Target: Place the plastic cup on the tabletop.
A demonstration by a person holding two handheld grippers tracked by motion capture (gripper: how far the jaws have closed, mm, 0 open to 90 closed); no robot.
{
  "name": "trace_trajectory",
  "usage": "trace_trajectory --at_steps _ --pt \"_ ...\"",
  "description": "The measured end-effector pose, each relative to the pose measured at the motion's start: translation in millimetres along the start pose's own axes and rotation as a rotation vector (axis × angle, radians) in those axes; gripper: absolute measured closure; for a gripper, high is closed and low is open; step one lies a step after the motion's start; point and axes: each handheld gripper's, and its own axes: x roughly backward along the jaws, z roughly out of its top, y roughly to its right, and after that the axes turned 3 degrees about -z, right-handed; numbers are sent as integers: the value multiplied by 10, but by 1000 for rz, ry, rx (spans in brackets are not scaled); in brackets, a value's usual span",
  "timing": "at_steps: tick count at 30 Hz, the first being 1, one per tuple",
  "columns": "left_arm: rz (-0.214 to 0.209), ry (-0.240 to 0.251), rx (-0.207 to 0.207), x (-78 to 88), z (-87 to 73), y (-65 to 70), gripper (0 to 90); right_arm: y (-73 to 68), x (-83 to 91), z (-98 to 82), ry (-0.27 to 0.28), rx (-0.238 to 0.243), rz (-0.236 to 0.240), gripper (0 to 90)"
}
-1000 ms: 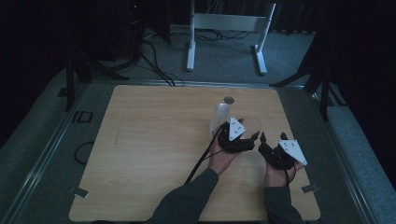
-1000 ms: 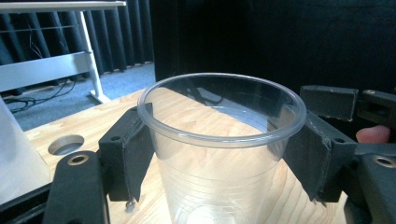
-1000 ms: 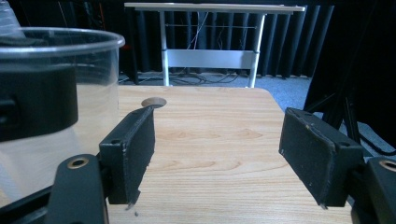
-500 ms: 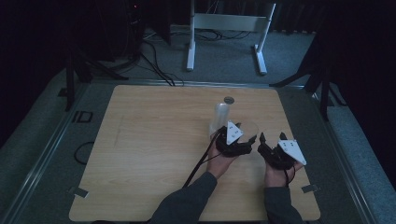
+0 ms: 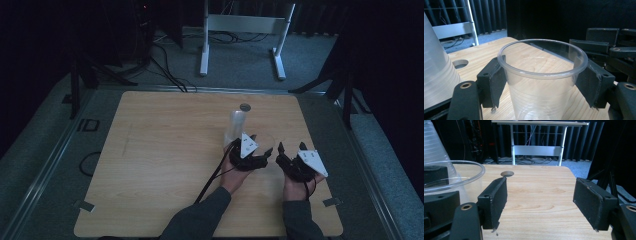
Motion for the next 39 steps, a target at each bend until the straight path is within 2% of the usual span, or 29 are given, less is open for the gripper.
trace_trajectory --at_steps 14,19,39 --pt "10 -14 -1 15 -120 -15 282 -5 0 -10 -4 1 1 271" --pt "-5 -11 -1 25 -153 -24 282 -4 3 -9 -3 0 1 271" --pt "-16 -25 3 39 -303 -61 281 -4 4 -14 -5 -3 2 270"
